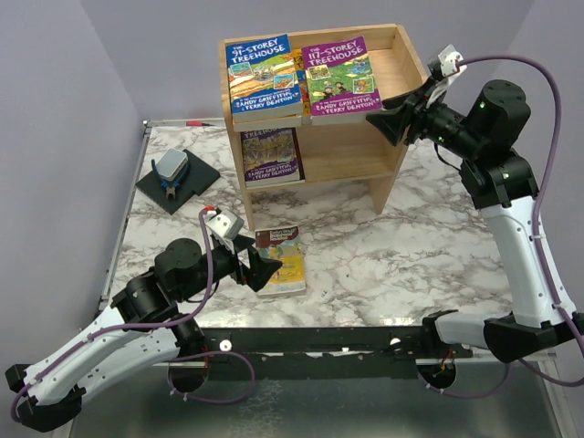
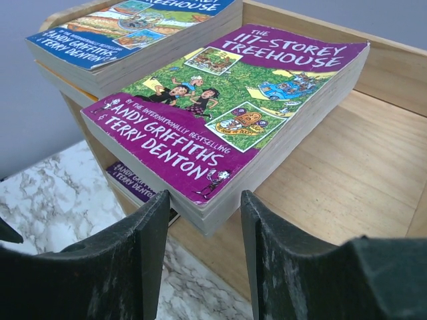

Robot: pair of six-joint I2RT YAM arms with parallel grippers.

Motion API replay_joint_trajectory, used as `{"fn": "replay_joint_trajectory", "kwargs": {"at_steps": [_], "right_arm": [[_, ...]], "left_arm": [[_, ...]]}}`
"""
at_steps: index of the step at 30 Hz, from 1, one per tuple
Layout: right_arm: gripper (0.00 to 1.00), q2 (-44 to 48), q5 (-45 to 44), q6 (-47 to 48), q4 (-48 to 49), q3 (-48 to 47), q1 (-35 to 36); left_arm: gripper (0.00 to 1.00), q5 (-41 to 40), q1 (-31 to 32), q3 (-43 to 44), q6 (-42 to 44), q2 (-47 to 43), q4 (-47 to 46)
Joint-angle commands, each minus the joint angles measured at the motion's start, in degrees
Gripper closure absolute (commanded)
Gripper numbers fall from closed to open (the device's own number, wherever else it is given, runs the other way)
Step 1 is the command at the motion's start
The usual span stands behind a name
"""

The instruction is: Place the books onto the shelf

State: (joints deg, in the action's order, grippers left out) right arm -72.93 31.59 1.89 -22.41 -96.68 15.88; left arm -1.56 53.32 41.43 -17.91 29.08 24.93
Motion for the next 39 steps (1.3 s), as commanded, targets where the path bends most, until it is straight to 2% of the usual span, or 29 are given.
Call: {"fn": "replay_joint_trajectory", "kwargs": {"at_steps": [1, 16, 39], "right_arm": [[0.52, -1.5, 1.1, 1.1, 2.1, -1.2, 0.7], [0.61, -5.1, 2.6, 0.3, 4.2, -3.3, 1.8], [0.64, -8.1, -1.1, -0.6, 5.3, -4.7, 2.7]], "left_arm": [[0.01, 0.4, -0.1, -0.7, 0.7, -0.6, -1.0], [0.01, 0.4, -0.1, -0.7, 0.8, -0.1, -1.0], [0.01, 0.0, -0.2, -0.7, 0.9, -0.3, -1.0]]}}
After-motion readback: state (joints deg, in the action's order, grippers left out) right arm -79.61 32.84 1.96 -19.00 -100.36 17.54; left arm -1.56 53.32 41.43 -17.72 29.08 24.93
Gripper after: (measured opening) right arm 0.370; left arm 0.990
